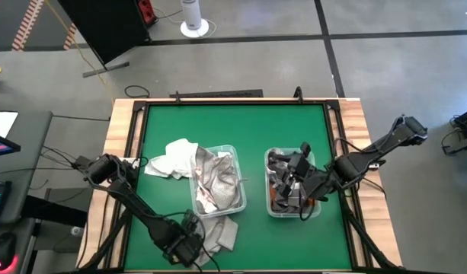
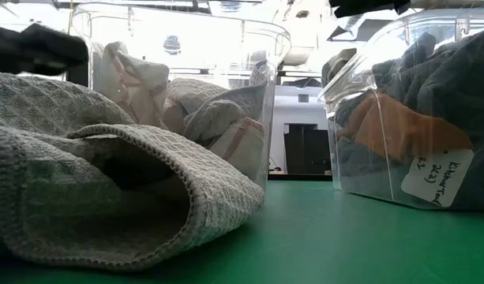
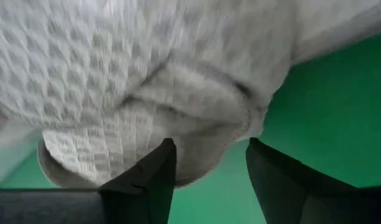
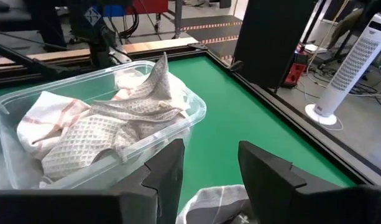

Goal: Sort microfiber towel by color & place in baskets
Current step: Put the light grey microfiber towel into the left transparent bin

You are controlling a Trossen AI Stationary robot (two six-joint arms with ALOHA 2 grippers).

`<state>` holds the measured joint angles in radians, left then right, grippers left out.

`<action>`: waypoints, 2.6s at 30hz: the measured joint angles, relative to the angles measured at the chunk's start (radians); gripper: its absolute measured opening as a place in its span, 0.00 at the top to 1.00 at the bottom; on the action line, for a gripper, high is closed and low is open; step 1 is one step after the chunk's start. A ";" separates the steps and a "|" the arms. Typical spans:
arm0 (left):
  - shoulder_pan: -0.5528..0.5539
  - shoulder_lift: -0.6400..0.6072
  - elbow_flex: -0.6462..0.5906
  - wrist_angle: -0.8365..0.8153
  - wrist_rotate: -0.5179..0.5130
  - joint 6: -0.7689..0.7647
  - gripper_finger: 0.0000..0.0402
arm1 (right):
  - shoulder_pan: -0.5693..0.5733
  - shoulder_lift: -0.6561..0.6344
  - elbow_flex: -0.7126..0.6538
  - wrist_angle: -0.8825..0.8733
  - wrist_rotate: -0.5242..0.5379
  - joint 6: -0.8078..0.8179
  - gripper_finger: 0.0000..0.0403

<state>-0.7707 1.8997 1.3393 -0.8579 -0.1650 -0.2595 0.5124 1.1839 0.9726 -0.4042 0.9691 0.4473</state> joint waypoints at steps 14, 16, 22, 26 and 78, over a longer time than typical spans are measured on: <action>0.006 -0.021 -0.001 -0.033 0.019 0.002 0.99 | 0.053 0.000 0.000 0.044 0.001 0.016 0.54; 0.006 -0.049 -0.001 -0.033 0.016 -0.015 0.99 | 0.051 0.000 0.000 0.044 0.002 0.016 0.54; 0.008 -0.233 -0.001 0.055 -0.065 -0.049 1.00 | 0.041 0.000 0.000 0.059 0.002 -0.010 0.54; 0.008 -0.381 -0.001 0.180 -0.154 -0.016 1.00 | 0.041 0.000 0.000 0.071 0.002 -0.032 0.54; 0.438 -0.760 0.000 1.350 -0.374 0.940 1.00 | 0.041 0.000 0.000 0.068 0.002 -0.037 0.54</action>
<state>-0.3323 1.1393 1.3396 0.4920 -0.5388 0.6802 0.5537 1.1835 0.9726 -0.3359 0.9710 0.4107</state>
